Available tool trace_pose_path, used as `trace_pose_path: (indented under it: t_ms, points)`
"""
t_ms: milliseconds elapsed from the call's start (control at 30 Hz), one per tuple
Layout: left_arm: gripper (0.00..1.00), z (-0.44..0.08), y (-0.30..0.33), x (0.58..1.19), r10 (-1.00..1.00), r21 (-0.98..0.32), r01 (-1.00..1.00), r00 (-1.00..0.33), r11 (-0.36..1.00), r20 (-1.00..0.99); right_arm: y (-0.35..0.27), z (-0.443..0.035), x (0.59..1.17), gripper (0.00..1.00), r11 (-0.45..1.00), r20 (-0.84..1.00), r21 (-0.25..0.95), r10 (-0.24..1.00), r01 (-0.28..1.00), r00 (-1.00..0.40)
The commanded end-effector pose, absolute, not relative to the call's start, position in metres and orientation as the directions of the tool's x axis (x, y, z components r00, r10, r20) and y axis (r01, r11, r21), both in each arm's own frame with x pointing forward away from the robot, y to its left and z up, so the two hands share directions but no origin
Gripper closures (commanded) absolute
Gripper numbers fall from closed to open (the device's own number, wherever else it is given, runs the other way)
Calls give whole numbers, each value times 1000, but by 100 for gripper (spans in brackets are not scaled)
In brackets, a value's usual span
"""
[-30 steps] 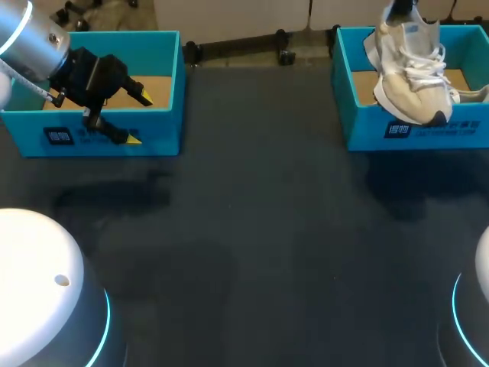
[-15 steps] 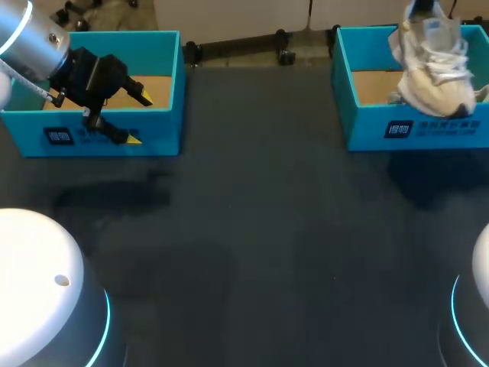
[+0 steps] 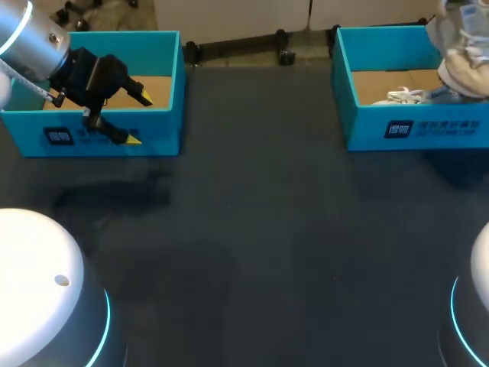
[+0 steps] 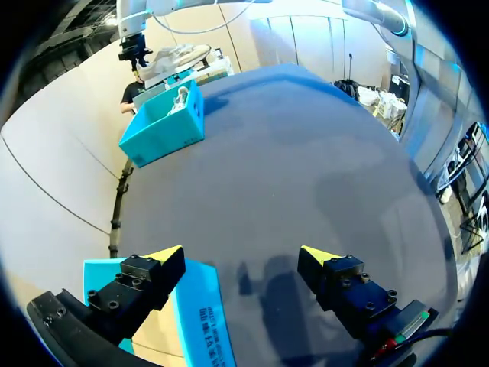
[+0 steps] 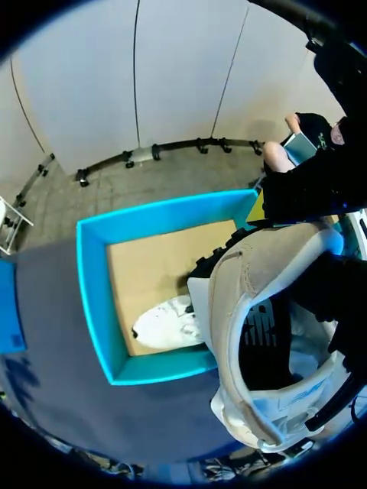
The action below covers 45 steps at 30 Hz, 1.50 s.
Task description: Take the shoe out of the shoebox, open the shoe tongue, remove and reinsert the insole, then place the shoe into the shoebox
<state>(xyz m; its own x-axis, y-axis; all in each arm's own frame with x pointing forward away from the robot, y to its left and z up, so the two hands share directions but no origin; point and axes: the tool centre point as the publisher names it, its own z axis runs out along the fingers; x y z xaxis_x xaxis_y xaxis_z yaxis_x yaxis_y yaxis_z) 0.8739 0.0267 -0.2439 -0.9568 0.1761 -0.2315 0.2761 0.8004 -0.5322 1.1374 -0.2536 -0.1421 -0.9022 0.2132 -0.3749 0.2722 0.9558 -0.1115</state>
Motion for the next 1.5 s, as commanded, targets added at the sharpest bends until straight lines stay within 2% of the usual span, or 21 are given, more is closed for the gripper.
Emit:
trace_pose_path:
  t_ms: [33,333,433,767,933,1067,1500]
  points:
    - [0,-243,27,873,176,-529,276,-957,802,-232,-270,-147,1156,100,952,-349,-122,224,281,-910]
    - [0,-243,27,873,176,-529,276,-957,802,-232,-295,-159,1170,100,934,-338,-101,292,343,-895]
    - [0,-243,27,873,176,-529,276,-957,802,-232,-309,-169,1174,100,912,-340,-52,367,407,-866]
    - [0,-243,27,873,176,-529,276,-957,802,-232,-325,-173,1173,100,794,-396,-27,549,607,-736]
    - [0,-243,27,873,176,-529,276,-957,802,-232,-329,-174,1169,100,664,-433,-3,673,748,-600]
    - [0,-243,27,873,176,-529,276,-957,802,-232,-331,-171,1163,100,514,-466,71,775,855,-427]
    - [0,-243,27,873,176,-529,276,-957,802,-232,-338,-174,1156,100,227,-432,195,894,954,-124]
